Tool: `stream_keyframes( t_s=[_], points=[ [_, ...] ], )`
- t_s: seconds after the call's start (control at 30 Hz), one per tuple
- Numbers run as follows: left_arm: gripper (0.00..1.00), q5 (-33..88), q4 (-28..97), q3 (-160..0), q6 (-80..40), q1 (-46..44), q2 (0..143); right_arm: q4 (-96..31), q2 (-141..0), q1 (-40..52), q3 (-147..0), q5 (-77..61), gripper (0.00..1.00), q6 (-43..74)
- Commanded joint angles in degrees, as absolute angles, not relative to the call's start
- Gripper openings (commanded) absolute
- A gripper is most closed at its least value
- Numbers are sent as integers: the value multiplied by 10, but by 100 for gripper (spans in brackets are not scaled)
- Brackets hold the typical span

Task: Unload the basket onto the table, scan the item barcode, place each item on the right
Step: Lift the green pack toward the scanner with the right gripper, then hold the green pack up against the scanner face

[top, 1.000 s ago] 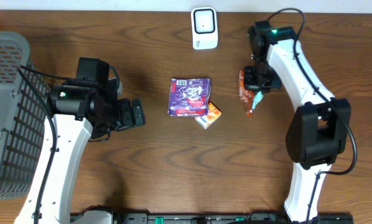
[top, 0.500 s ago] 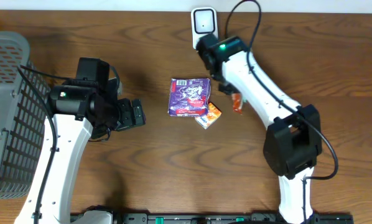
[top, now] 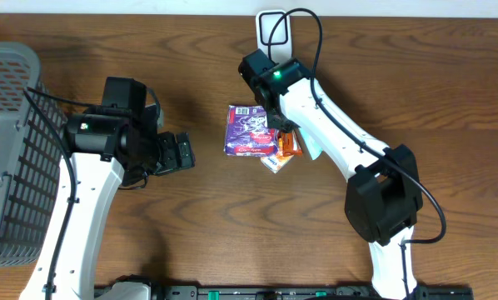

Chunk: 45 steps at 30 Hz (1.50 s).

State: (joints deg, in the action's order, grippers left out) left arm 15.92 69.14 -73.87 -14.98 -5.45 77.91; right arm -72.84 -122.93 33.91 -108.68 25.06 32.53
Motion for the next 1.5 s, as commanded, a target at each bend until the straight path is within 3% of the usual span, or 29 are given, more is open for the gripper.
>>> stream_keyframes(
  t_s=[0.0,0.03,0.17,0.33,0.5,0.83,0.9,0.97,1.1,1.23,1.33,1.47],
  points=[
    [98,153,694,-739,-146,-53,778,-731,-1223,325,-1076,265,41,318],
    [98,153,694,-739,-146,-53,778,-730,-1223,319,-1072,269,50,318],
    [98,153,694,-739,-146,-53,778,-729,-1223,286,-1063,253,61,302],
    [98,153,694,-739,-146,-53,778,-699,-1223,206,-1062,54,68,93],
    [98,153,694,-739,-146,-53,778,-688,-1226,137,-1055,-154,70,-66],
    [98,153,694,-739,-146,-53,778,-595,-1229,106,-938,-177,67,-67],
    [98,153,694,-739,-146,-53,778,-569,-1229,106,-907,-180,63,-62],
    [98,153,694,-739,-146,-53,778,-546,-1229,107,-881,-182,47,-58],
    [98,153,694,-739,-146,-53,778,-543,-1229,106,-871,-183,3,-34],
    [98,153,694,-739,-146,-53,778,-593,-1228,107,-919,-153,1,60],
    [98,153,694,-739,-146,-53,778,-683,-1228,114,-997,-37,1,226],
    [98,153,694,-739,-146,-53,778,-778,-1228,141,-1086,83,2,347]
  ],
)
